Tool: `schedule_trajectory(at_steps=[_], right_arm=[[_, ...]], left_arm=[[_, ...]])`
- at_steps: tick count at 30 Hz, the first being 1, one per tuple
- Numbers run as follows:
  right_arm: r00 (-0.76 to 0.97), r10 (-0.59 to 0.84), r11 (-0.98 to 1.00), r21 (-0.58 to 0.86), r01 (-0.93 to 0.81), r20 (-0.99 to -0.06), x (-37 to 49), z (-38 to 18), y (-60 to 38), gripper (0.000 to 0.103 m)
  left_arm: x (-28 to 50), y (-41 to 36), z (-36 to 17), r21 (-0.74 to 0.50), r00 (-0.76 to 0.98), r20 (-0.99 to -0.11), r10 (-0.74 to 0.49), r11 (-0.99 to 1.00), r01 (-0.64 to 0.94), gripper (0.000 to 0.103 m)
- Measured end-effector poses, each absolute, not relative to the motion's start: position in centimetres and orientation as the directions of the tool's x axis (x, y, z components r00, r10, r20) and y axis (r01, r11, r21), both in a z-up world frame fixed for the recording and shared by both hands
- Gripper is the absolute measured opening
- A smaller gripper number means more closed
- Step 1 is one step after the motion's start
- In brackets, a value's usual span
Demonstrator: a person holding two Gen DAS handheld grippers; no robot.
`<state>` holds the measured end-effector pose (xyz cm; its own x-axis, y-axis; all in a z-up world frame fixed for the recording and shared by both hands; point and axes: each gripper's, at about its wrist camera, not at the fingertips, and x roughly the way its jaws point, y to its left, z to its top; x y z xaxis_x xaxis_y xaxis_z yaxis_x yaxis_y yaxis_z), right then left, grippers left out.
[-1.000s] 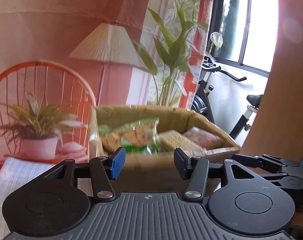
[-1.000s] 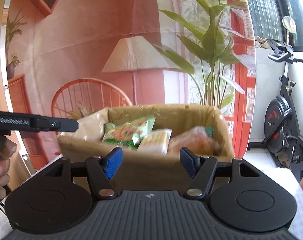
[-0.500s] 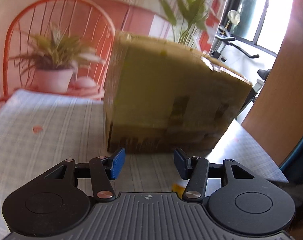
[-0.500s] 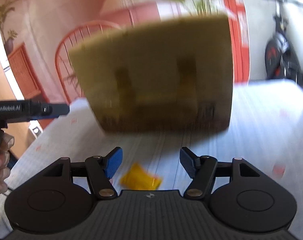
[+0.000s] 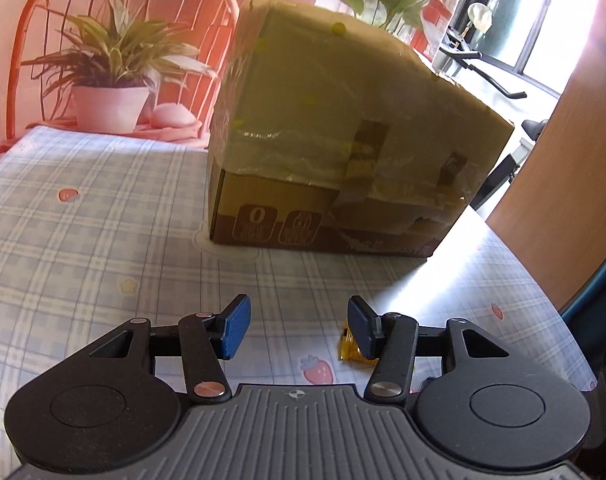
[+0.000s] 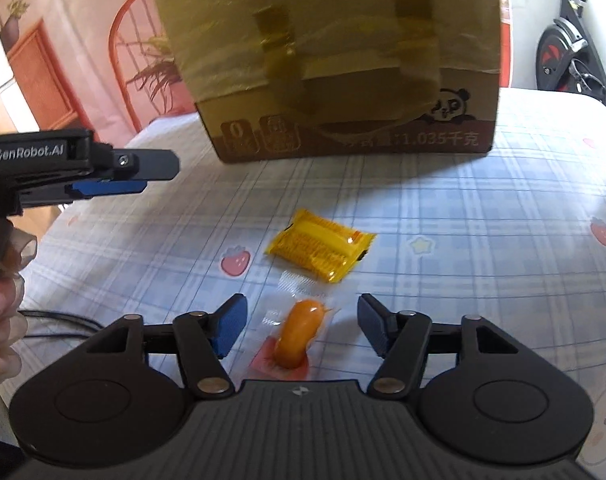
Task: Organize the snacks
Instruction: 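Grasp the yellow packet with the left tool while the right tool grasps the orange sausage packet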
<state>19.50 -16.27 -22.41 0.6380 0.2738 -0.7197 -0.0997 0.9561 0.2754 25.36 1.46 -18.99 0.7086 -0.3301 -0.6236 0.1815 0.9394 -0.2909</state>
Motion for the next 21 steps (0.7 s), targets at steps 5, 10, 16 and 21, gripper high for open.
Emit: schedule_trajectory(at_steps=[5,10,16,21], right_arm=[[0.65,0.203,0.979,0.142,-0.146,-0.733,19.0,-22.7,-15.1,0.032],[0.662,0.187,0.982,0.158,-0.104,-0.726,18.7,-22.9,-17.0,0.031],[0.682,0.135,0.988,0.15,-0.037,-0.718,18.7,-23.3,-20.1,0.031],[0.693,0.136,0.986,0.162,-0.028,-0.708,18.6,-23.4,-21.3,0.032]], left_arm=[[25.5,1.0,-19.4,-0.297,0.694,-0.635,-0.339,0.937,0.186,0.056],[26.1,-0.5,-20.3,-0.295,0.664,-0.656,-0.359,0.932,0.213,0.056],[27.4,-3.1,-21.6,-0.281,0.632,-0.677,-0.378,0.926,0.253,0.056],[29.3,-5.0,-22.6,-0.266,0.611,-0.698,-0.373,0.928,0.262,0.056]])
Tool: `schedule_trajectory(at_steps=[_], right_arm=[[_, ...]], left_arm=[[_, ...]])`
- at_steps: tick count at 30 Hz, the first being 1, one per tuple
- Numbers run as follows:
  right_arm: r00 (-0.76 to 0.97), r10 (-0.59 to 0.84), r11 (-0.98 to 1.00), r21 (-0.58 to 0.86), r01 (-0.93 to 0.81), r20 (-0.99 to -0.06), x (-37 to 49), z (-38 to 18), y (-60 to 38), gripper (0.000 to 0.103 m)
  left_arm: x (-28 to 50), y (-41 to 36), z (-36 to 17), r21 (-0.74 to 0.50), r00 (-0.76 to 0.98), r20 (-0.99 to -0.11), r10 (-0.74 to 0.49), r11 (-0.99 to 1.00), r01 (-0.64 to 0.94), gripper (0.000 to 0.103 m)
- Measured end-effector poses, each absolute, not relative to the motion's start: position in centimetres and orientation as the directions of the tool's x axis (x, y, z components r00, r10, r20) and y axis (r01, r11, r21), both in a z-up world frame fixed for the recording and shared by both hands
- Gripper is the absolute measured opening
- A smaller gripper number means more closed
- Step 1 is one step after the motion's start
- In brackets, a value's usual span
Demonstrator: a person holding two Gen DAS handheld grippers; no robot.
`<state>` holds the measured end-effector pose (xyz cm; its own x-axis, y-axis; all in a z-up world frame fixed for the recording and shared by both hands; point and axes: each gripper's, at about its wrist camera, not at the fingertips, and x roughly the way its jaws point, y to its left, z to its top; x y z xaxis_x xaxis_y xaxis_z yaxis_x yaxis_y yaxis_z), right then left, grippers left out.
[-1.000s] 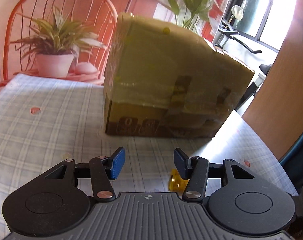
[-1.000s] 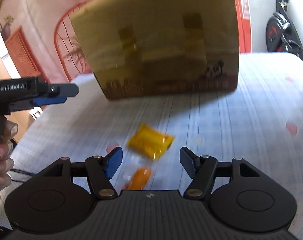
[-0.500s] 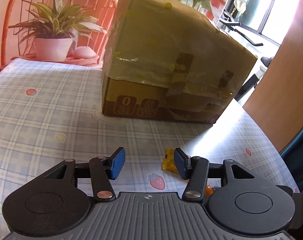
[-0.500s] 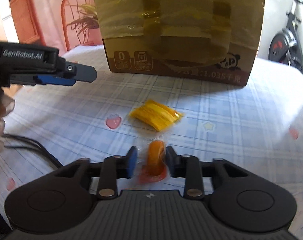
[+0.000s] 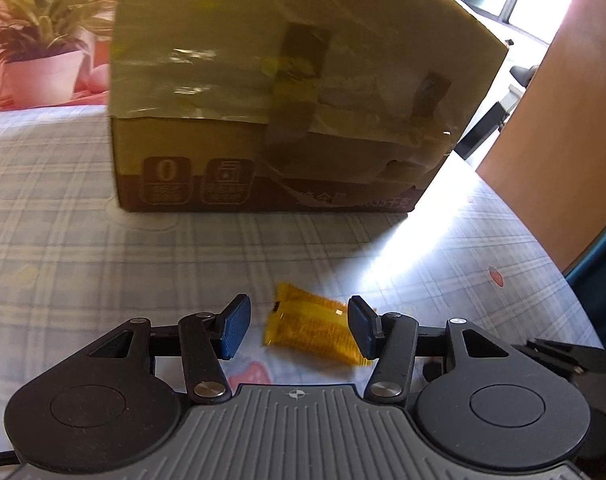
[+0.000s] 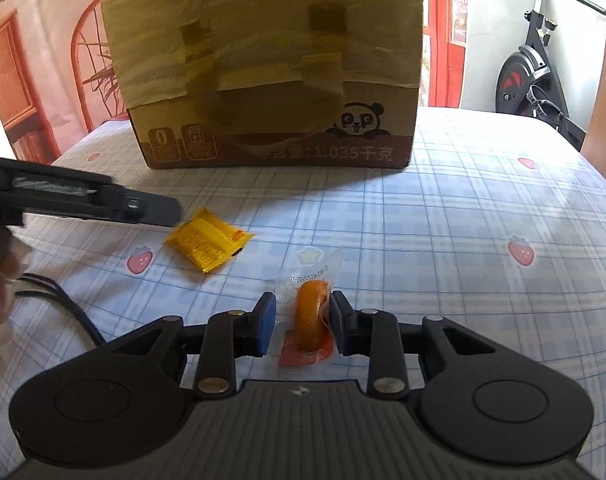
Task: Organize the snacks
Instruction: 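Grasp the yellow packet with the left tool while the right tool grasps the orange sausage packet, then lift both held packets and carry them over the cardboard box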
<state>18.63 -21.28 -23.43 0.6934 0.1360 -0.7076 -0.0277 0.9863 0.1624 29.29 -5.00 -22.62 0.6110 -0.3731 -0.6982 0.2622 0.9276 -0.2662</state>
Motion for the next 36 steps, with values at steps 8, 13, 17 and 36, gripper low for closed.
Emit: schedule_trajectory(at_steps=[8,13,17,36], right_arm=[[0.705,0.146,0.984,0.173,-0.034,-0.694,18.4,-23.5,-21.4,0.032],[0.707,0.147,0.984,0.176,-0.032,-0.691,18.3,-23.6,-21.3,0.032],[0.709,0.148,0.983,0.181,-0.029,-0.69,18.3,-23.6,-21.3,0.032],[0.795,0.172,0.979,0.188,-0.075,-0.582,19.3,-18.1,-21.9,0.03]], left_arm=[[29.3,-7.2,-24.0,-0.187,0.603,-0.716,-0.353,0.928,0.322,0.062],[28.6,-8.8,-24.4,-0.082,0.63,-0.714,-0.306,0.93,0.359,0.063],[27.9,-9.4,-24.6,-0.017,0.658,-0.701,-0.274,0.929,0.369,0.046],[26.5,-4.5,-15.1,-0.13,0.777,-0.513,-0.364,0.928,0.349,0.025]])
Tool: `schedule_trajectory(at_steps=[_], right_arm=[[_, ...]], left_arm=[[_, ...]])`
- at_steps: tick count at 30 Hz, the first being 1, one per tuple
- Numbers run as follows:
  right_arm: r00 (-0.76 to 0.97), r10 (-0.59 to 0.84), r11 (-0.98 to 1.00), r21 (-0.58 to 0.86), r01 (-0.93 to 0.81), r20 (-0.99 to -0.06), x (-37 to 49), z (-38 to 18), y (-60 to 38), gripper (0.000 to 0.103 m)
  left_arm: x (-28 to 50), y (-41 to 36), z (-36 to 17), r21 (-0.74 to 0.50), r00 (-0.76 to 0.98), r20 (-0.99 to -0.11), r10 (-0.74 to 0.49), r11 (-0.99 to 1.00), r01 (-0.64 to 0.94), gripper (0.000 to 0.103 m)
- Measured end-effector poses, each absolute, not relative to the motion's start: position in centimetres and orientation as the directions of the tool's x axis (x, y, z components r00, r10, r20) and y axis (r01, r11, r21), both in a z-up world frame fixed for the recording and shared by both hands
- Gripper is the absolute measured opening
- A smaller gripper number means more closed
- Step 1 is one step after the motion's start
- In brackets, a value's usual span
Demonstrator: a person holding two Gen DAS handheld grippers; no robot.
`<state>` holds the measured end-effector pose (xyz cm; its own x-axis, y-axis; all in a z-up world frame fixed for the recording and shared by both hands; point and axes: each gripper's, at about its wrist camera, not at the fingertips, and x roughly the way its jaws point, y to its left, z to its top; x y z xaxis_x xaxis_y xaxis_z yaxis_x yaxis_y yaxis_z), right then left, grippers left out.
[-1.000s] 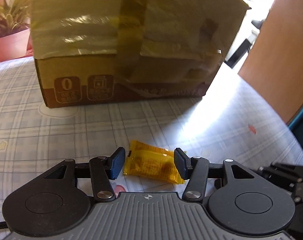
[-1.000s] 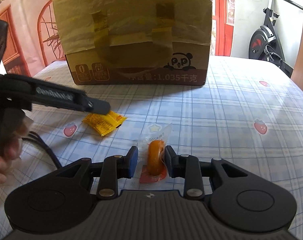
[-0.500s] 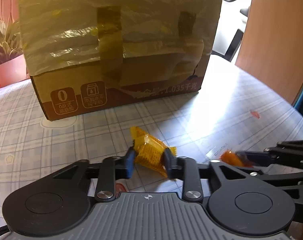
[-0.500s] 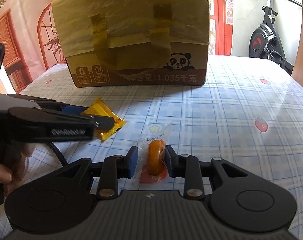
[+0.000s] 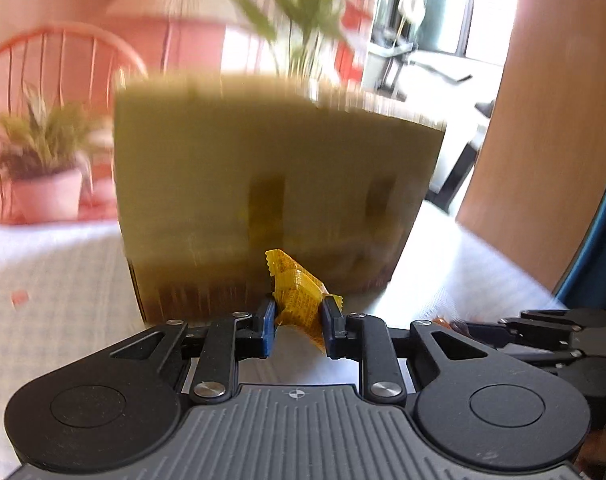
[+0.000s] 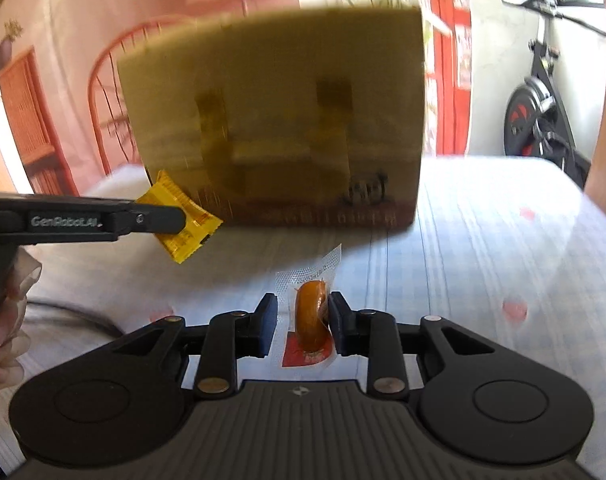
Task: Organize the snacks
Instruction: 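Lift both held packets and carry them over the cardboard box, then open both tools to drop the packets into the box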
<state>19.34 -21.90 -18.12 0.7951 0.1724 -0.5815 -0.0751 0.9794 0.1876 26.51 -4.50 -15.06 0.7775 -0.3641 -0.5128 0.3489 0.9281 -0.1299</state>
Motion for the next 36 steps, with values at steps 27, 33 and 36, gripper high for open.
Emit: schedule_trajectory(at_steps=[27,33,36], right_arm=[[0.897,0.104,0.995,0.038,-0.097,-0.43,37.5,-6.0,-24.5,0.031],[0.881,0.077,0.997,0.041,-0.065,-0.467,37.5,-6.6,-25.1,0.036],[0.89,0.068,0.998,0.045,-0.054,-0.451,36.9,-5.9,-25.4,0.051]], left_arm=[[40.6,-4.1,-5.0,-0.061,0.866,-0.434,-0.249,0.967,0.247,0.026],[40.8,-4.0,-5.1,-0.041,0.856,-0.464,-0.228,0.971,0.236,0.048],[39.9,-3.8,-4.2,-0.013,0.868,-0.449,-0.213,0.973,0.232,0.068]])
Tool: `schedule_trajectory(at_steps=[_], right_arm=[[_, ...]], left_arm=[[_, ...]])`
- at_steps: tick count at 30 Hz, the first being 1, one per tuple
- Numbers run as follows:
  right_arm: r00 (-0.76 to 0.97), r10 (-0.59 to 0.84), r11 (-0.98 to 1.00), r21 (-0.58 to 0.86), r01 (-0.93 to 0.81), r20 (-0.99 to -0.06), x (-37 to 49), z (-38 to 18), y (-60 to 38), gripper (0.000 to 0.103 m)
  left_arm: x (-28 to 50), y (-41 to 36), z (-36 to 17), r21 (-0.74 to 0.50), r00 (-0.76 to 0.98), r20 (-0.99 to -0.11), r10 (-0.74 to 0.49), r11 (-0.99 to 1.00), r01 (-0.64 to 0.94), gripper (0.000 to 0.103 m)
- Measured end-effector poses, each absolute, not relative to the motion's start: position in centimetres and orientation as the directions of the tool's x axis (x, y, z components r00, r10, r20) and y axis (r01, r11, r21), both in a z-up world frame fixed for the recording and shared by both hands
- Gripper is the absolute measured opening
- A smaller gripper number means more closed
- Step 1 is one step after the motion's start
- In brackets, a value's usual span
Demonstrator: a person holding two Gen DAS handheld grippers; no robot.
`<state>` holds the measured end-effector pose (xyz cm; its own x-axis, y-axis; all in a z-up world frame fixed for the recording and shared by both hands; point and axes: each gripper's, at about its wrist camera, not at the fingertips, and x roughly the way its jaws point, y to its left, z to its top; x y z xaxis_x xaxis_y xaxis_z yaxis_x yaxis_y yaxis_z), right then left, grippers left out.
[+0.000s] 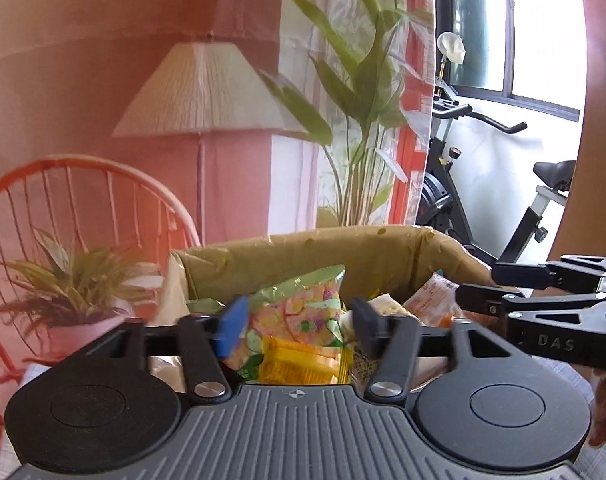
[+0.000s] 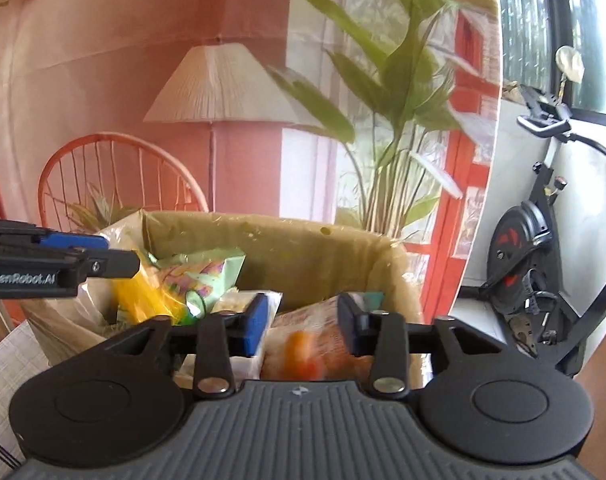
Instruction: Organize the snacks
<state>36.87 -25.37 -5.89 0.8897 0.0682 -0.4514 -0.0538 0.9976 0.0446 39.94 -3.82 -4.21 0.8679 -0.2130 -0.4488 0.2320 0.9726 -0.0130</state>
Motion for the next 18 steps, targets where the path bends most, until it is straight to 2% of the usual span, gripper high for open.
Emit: schedule_trajectory(at_steps=[6,8,13,18], right_arm=[[0.9,0.073,0.996,0.069,-0.048,-0.429,35.1,-3.7,-25.3,0.067],[0.906,0.075,0.996,0.073,-0.049,-0.416,34.2,-2.7,-25.2,0.083],[0.915,0.077,0.995,0.091,-0.044,-0.396,31.7,-0.6,-24.5,0.101],[0.921,0.08,0.994,0.099,-0.046,-0.381,29.1,1.1,-23.6,0.103]], left_arm=[[37.5,-3.1,-1.6,-0.015,0.887,-0.412,-0.207,0.975,0.221,0.089],[36.1,-2.9,-0.8,-0.006,0.899,-0.389,-0.201,0.976,0.216,0.091],[32.7,-2.7,0.9,0.016,0.917,-0.359,-0.173,0.981,0.191,0.093],[29.4,-2.4,2.4,0.04,0.941,-0.316,-0.12,0.989,0.14,0.097]])
